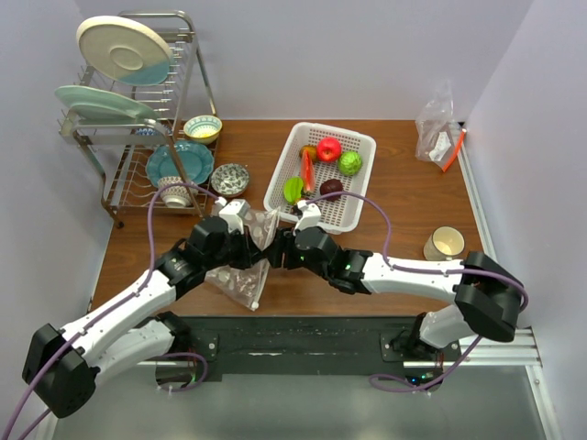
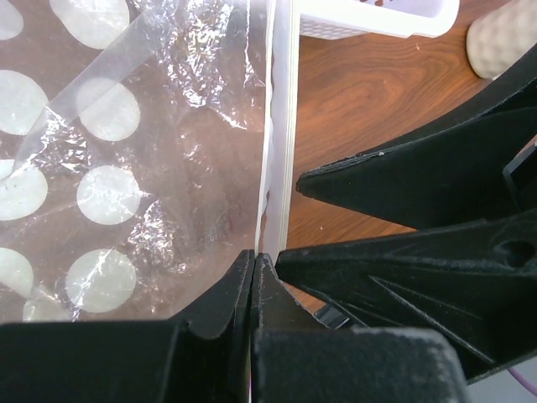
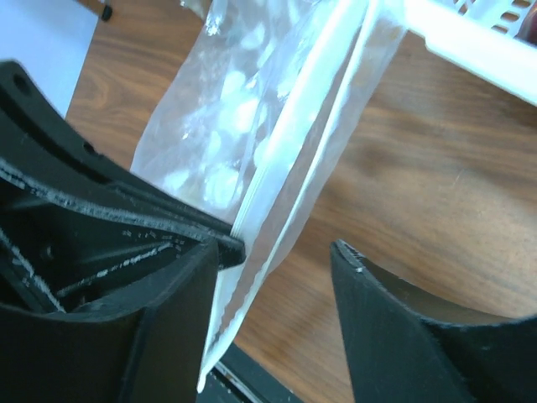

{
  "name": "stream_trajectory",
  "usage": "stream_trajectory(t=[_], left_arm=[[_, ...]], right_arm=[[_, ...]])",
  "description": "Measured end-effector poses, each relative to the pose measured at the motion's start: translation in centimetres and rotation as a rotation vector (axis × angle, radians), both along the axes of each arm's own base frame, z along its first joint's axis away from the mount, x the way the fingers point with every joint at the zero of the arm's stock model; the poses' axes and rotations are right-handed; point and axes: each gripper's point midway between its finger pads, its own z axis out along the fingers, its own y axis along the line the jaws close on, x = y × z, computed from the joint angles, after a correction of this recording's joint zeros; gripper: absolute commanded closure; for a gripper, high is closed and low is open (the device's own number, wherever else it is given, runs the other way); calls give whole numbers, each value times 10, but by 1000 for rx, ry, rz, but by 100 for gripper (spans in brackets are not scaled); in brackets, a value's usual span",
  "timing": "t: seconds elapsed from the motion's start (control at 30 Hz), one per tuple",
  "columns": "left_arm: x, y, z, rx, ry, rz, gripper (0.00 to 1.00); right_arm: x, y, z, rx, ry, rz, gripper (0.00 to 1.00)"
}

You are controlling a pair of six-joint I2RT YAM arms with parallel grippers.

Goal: Place the food in the zip-top bag and seal the zipper
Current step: Open the zipper of the food storage bag at the center of the board.

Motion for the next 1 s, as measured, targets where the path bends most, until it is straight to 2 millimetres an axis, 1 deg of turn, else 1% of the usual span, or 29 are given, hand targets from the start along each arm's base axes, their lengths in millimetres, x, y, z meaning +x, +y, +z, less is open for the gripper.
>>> stream_trajectory(t=[0.1,0.27,0.37,0.47,0.57,0.6,0.67,0.77,0.9,1.0], left_arm=[[-1,2,-1,6,2,4,100],[-2,3,3,-1,-7,4,100],[-3,4,5,-3,-9,4,100],[-4,4,6,-4,-11,4,100],[-4,6,5,8,-4,10,100],[-4,8,5,22,3,20,100],[-2,10,7,44,15,32,100],[3,13,15,94,33,50,100],[6,12,34,152,32,52,100],[8,12,50,207,37,53,100]], right_arm=[[4,-1,-4,-18,-1,-22,49],[8,-6,-22,-69,14,-51,55],[8,-9,-28,-90,21,-63,57],[9,-11,-30,-99,19,-72,67],[9,-11,-30,-106,21,-71,88],[9,-11,-30,-110,21,-70,100],[9,-9,-31,-113,23,-67,100],[8,-5,-32,-112,34,-50,100],[5,1,-29,-98,44,-23,100],[6,6,-19,-91,46,-15,100]])
